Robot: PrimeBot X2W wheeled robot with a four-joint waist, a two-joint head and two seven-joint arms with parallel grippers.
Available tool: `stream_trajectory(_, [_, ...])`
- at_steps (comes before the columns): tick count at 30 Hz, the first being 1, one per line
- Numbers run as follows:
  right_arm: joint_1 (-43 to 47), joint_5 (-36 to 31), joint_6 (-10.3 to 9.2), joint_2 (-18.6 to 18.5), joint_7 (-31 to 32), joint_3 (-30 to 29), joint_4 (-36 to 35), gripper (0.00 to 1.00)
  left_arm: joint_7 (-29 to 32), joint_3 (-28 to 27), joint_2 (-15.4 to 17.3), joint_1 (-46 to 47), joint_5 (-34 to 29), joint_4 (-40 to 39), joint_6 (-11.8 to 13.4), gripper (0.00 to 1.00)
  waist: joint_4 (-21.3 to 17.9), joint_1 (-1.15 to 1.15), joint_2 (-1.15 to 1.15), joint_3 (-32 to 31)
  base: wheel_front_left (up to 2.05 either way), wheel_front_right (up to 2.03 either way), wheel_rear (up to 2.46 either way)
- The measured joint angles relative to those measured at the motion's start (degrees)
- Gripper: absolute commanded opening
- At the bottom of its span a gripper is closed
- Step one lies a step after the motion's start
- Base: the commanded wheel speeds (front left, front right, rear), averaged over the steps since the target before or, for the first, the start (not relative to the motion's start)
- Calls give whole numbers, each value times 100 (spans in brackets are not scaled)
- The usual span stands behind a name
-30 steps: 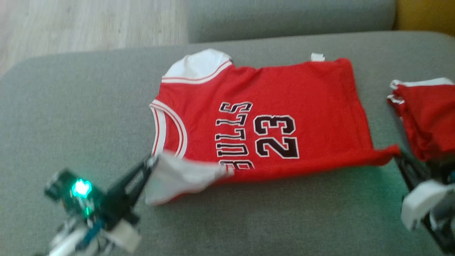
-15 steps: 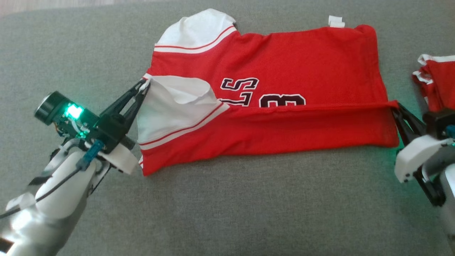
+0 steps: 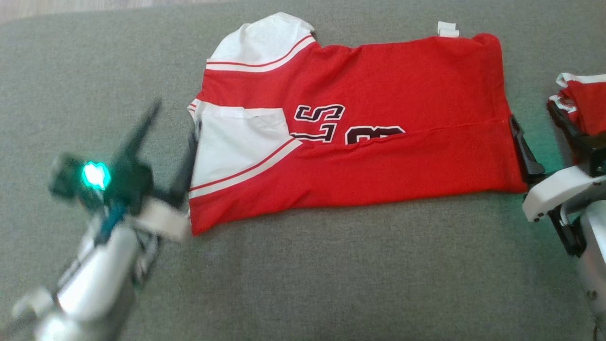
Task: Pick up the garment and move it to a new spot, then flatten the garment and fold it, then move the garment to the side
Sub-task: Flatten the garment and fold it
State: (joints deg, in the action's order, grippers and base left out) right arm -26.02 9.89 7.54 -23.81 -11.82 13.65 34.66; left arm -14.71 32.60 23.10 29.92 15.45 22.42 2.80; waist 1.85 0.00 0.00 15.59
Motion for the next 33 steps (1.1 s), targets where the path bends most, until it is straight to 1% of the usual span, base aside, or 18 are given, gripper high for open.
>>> stream_trajectory(4, [32,-49,0,77,-115,-166,86,100,1,-114,-297,-1026,411,-86,21,100,6,0,0,-90,0,0,0])
stream_trajectory(8, [201,-99,0,201,-140,-220,143,100,1,-209,-442,-1501,631,-53,73,100,-16,-1,0,-179,0,0,0])
stream_trajectory(11, [258,-108,0,238,-188,-258,182,100,1,-268,-493,-1568,709,40,75,100,-35,-1,0,-207,0,0,0])
stream_trajectory(18, [332,-168,0,344,-199,-280,222,100,153,-249,-622,-1677,866,800,68,100,-59,0,0,-242,0,0,0])
stream_trajectory(21, [332,-183,0,344,-221,-285,237,100,205,-208,-684,-1636,869,957,66,100,-57,-1,0,-239,0,0,0])
stream_trajectory(22, [332,-183,0,344,-237,-287,247,100,205,-174,-698,-1595,869,1013,57,100,-54,-1,0,-236,0,0,0])
stream_trajectory(24, [332,-183,0,344,-238,-286,279,100,207,-125,-708,-1518,869,1101,-42,100,-48,0,0,-236,0,0,0])
stream_trajectory(25, [333,-183,0,344,-238,-286,299,100,209,-98,-713,-1474,869,1149,-90,73,-43,0,0,-241,0,0,0])
stream_trajectory(26, [335,-181,0,344,-238,-288,325,100,209,-79,-717,-1439,868,1185,-116,0,-35,0,0,-249,0,0,0])
stream_trajectory(29, [349,-123,0,387,-191,-301,470,100,230,67,-743,-1371,867,1246,-282,0,-6,0,0,-300,0,0,0])
stream_trajectory(31, [412,-30,0,432,-94,-301,558,100,223,68,-743,-1373,825,1241,-279,0,16,0,0,-345,0,0,0])
stream_trajectory(32, [515,124,0,509,79,-290,671,100,192,66,-714,-1376,761,1217,-272,0,46,0,0,-384,0,0,0])
stream_trajectory(33, [576,140,0,530,148,-275,712,100,190,64,-698,-1382,759,1191,-266,0,63,0,0,-403,0,0,0])
